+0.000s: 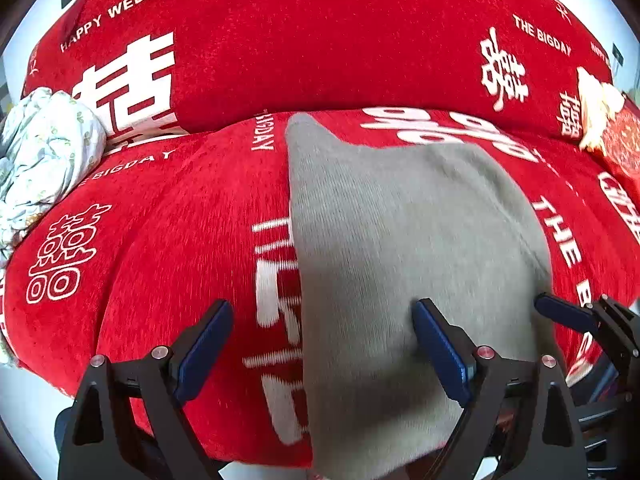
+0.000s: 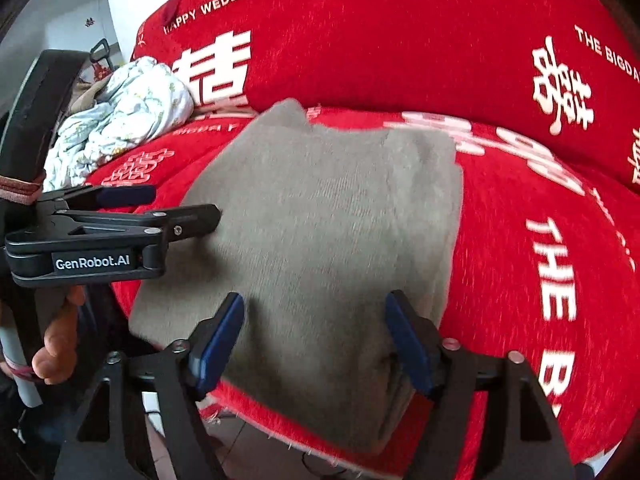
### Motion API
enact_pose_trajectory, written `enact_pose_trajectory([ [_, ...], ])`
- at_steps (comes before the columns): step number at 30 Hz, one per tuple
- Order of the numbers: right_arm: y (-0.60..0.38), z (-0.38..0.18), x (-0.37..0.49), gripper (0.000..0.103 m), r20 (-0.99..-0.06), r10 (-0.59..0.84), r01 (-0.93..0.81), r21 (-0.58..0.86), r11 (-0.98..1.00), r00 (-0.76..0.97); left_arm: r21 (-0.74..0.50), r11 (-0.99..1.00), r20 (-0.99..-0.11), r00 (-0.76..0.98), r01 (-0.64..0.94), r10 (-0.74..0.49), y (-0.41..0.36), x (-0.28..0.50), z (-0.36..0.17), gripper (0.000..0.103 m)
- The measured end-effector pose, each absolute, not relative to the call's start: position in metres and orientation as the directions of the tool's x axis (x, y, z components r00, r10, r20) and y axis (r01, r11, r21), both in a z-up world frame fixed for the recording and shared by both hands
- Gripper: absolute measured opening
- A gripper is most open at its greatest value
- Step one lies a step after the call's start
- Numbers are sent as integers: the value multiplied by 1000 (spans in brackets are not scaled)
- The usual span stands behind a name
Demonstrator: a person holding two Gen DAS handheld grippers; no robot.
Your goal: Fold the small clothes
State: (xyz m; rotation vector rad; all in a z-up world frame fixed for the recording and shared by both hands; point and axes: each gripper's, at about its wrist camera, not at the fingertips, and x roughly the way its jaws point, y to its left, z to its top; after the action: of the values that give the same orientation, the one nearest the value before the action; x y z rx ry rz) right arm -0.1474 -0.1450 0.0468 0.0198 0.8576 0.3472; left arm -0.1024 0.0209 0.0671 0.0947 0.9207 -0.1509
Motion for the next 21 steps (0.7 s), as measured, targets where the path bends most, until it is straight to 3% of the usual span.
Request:
enact_pose_trajectory([
  [7, -140, 64, -177, 82, -714, 175, -208, 41, 977, 678, 82, 980, -746, 663, 182, -60, 11, -140, 79, 92],
  [15, -153, 77, -181, 85, -694, 103, -94, 50, 994, 713, -23, 983, -715, 684, 182, -143, 15, -155, 103, 92],
  [21, -155, 84, -184, 85, -684, 101, -83, 60, 995, 722, -25, 998, -697, 715, 54, -56, 24, -167, 104, 92],
])
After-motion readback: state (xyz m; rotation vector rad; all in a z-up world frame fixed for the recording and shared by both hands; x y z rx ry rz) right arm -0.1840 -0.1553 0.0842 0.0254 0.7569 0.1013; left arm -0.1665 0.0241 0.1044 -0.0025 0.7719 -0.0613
